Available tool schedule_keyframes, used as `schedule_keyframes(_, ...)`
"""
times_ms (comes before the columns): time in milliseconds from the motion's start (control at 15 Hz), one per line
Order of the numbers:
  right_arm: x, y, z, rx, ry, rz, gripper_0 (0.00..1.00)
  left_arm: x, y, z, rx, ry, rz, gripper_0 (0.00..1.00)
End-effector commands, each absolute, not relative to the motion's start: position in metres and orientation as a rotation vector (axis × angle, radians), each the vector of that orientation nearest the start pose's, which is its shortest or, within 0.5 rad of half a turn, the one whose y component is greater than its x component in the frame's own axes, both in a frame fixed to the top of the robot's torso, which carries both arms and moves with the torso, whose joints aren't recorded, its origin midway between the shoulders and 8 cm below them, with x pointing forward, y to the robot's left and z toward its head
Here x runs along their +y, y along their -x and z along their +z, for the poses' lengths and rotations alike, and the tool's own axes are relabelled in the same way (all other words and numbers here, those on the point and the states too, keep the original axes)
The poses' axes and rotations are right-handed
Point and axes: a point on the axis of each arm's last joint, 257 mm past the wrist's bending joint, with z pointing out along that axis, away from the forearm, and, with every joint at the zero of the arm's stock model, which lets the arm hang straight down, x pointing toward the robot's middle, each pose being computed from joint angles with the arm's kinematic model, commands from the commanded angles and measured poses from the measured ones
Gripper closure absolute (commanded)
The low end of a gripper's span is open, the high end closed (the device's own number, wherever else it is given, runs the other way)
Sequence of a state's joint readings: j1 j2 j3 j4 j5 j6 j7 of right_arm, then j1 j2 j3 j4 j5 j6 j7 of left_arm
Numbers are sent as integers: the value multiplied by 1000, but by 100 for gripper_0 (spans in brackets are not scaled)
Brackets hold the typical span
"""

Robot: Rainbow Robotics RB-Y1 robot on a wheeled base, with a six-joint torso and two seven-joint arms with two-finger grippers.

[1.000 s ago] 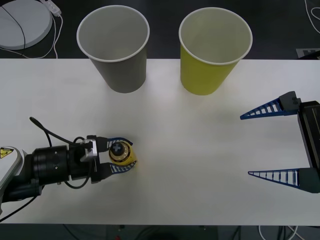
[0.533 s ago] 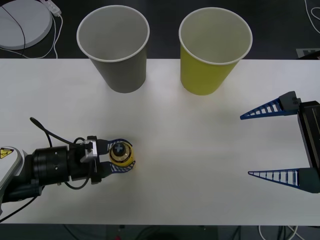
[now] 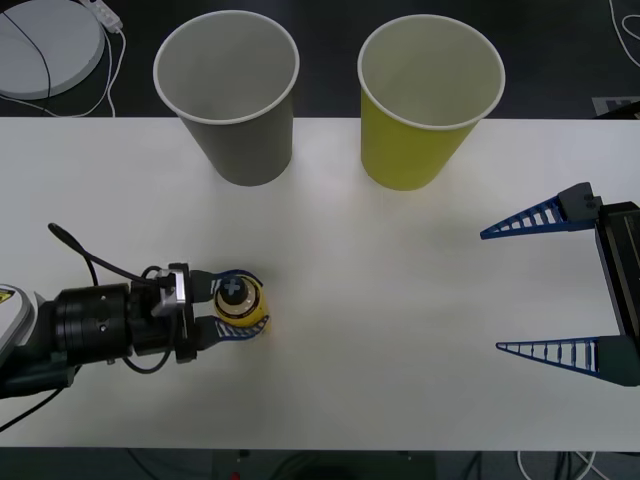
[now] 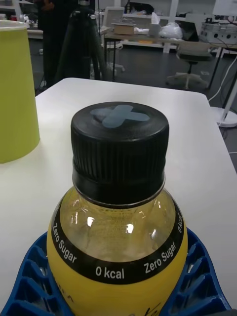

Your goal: Put the can into the green bin and the plastic bottle into the gray bin

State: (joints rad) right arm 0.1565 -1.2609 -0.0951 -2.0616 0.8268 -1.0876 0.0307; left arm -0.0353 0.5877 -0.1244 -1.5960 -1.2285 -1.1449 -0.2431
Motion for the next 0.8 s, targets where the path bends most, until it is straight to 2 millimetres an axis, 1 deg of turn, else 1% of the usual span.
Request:
schedule_keyframes(67, -185, -299, -94, 1306, 1574, 633, 0, 117, -374, -229, 1296, -1319, -649, 100)
schedule_keyframes(467, -185, -299, -94, 1306, 1574, 633, 0, 123, -379, -205, 1356, -1215, -585, 100)
schedule_keyframes(667, -185, -299, -94, 1306, 1574, 633, 0, 133, -391, -196, 1378, -1144, -505, 100)
schedule_keyframes(800, -185, -299, -94, 1306, 1574, 633, 0, 144, -399, -189, 1394, -1104, -451, 100)
